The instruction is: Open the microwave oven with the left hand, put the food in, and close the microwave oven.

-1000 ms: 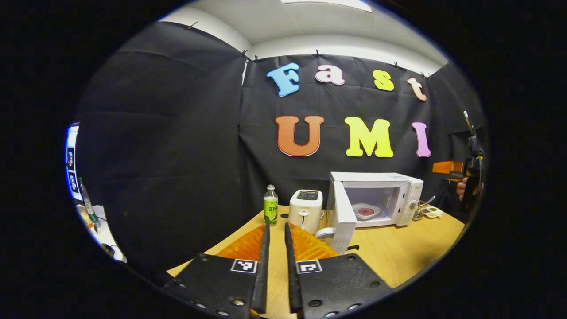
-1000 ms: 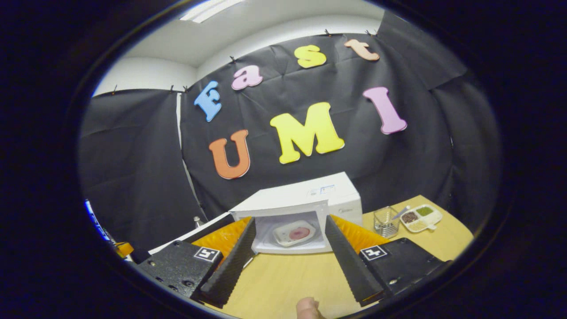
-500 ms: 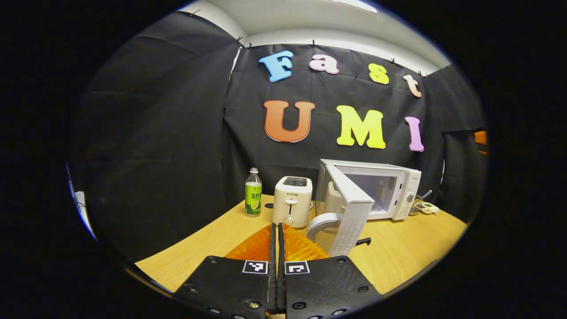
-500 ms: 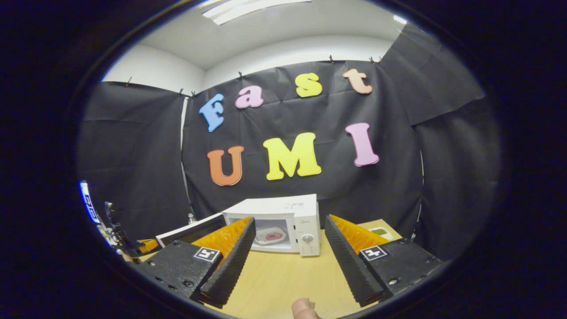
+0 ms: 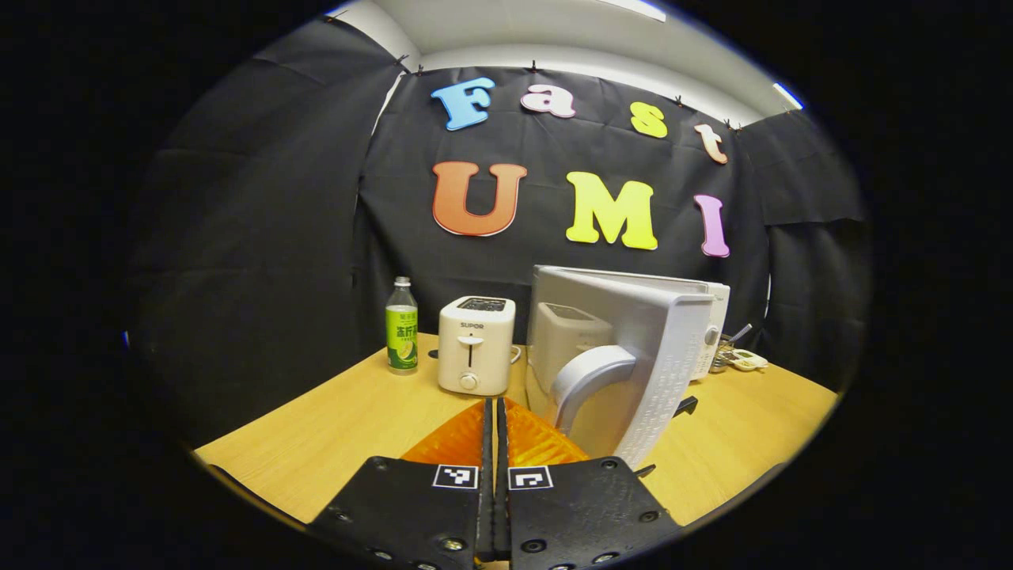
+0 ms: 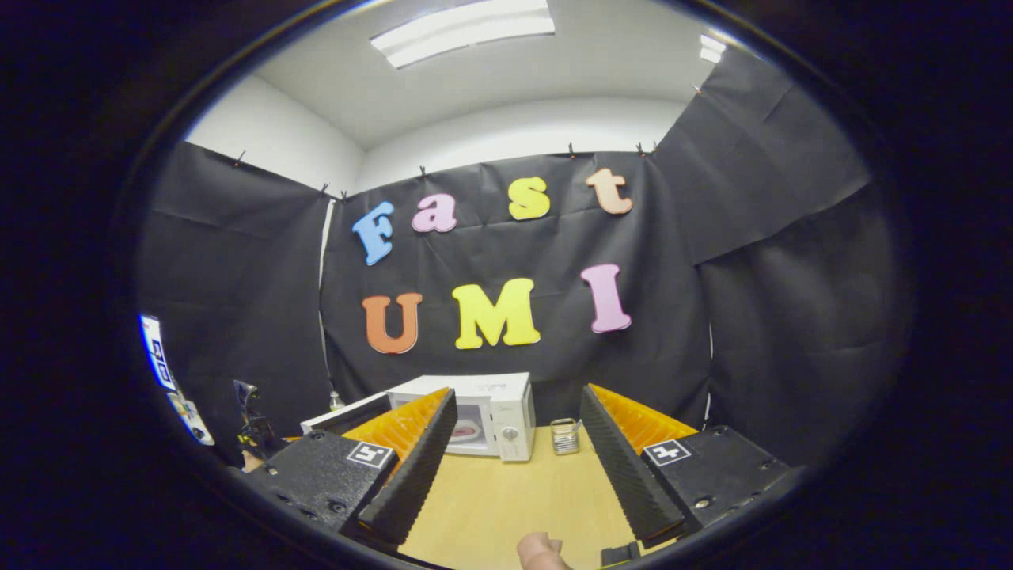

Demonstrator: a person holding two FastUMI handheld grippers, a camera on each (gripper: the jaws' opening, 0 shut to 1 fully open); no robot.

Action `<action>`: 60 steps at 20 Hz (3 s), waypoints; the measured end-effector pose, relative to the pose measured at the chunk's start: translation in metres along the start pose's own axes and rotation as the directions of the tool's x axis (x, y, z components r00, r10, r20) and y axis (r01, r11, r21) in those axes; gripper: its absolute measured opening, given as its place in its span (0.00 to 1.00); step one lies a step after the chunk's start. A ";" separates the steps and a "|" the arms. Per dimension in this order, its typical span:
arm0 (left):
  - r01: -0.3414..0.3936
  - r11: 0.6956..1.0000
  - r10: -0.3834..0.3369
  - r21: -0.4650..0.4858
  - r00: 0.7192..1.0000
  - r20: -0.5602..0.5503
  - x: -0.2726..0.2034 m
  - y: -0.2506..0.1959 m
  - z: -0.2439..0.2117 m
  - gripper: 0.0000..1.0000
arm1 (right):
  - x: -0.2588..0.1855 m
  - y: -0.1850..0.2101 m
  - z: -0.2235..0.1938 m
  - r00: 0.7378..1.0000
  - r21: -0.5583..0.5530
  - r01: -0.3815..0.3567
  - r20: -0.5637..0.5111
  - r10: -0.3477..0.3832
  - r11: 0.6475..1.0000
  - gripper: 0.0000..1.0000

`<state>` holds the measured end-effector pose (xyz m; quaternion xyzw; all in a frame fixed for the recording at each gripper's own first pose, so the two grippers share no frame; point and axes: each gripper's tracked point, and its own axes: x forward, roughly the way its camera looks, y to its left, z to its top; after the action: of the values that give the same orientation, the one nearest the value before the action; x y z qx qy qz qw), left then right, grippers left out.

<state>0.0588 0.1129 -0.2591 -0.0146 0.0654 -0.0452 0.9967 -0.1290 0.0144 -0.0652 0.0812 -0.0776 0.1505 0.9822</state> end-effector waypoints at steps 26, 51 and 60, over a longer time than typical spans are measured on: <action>0.296 0.953 -0.299 -0.066 0.953 -0.043 0.178 -0.283 -0.007 0.00 | 0.008 -0.091 -0.049 0.995 0.078 0.041 -0.090 -0.034 0.996 1.00; 0.111 0.994 -0.109 0.009 0.986 -0.126 0.140 -0.258 0.018 0.27 | 0.025 -0.078 -0.078 0.980 0.077 0.096 -0.181 -0.081 0.992 1.00; -0.086 0.993 0.085 0.076 0.996 0.008 -0.007 -0.192 0.101 0.93 | 0.014 -0.057 -0.053 0.983 0.056 0.123 -0.145 -0.114 0.991 1.00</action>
<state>0.0479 -0.0753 -0.1509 0.0261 0.0618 -0.0048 0.9977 -0.0910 -0.0254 -0.1223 0.1068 0.0022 0.0995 0.9893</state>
